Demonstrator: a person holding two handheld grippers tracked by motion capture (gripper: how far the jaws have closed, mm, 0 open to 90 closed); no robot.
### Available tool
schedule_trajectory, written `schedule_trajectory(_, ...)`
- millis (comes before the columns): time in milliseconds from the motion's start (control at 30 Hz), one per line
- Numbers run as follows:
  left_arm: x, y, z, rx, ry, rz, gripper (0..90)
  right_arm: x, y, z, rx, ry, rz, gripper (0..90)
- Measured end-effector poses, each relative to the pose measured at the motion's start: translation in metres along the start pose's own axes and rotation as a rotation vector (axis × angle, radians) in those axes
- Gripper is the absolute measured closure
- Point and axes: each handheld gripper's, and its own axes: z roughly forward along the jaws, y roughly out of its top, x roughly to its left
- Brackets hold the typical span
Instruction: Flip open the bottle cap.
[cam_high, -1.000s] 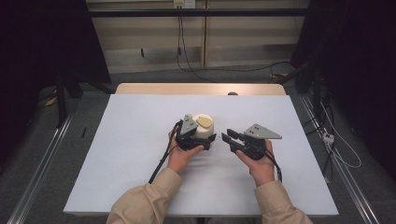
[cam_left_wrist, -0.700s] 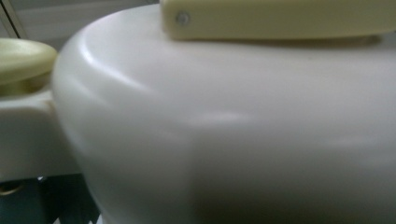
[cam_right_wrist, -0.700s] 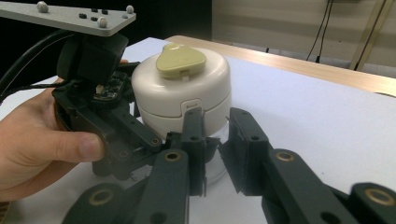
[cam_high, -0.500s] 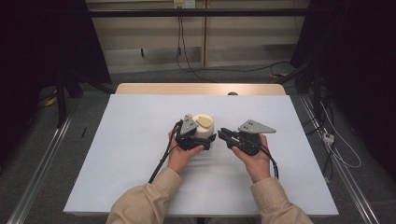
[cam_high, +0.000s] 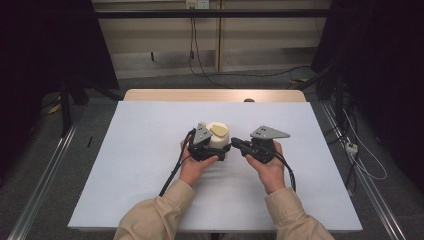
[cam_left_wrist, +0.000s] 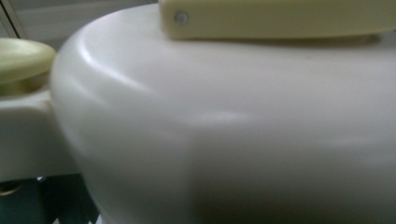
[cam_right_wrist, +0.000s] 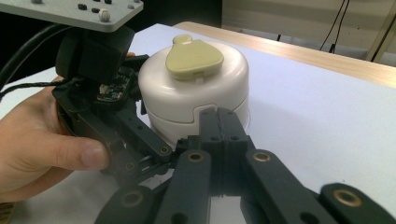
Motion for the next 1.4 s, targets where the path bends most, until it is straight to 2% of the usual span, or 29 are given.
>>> schedule_trajectory(333,0.0,0.0,0.0,-0.001,0.001,0.0,4.9,0.003,0.007,0.005,0.002,0.007,-0.03,90.0)
schedule_trajectory(1400,-0.001,0.0,0.0,0.001,0.008,0.005,4.9,0.006,0.02,0.011,0.02,0.005,-0.065,90.0)
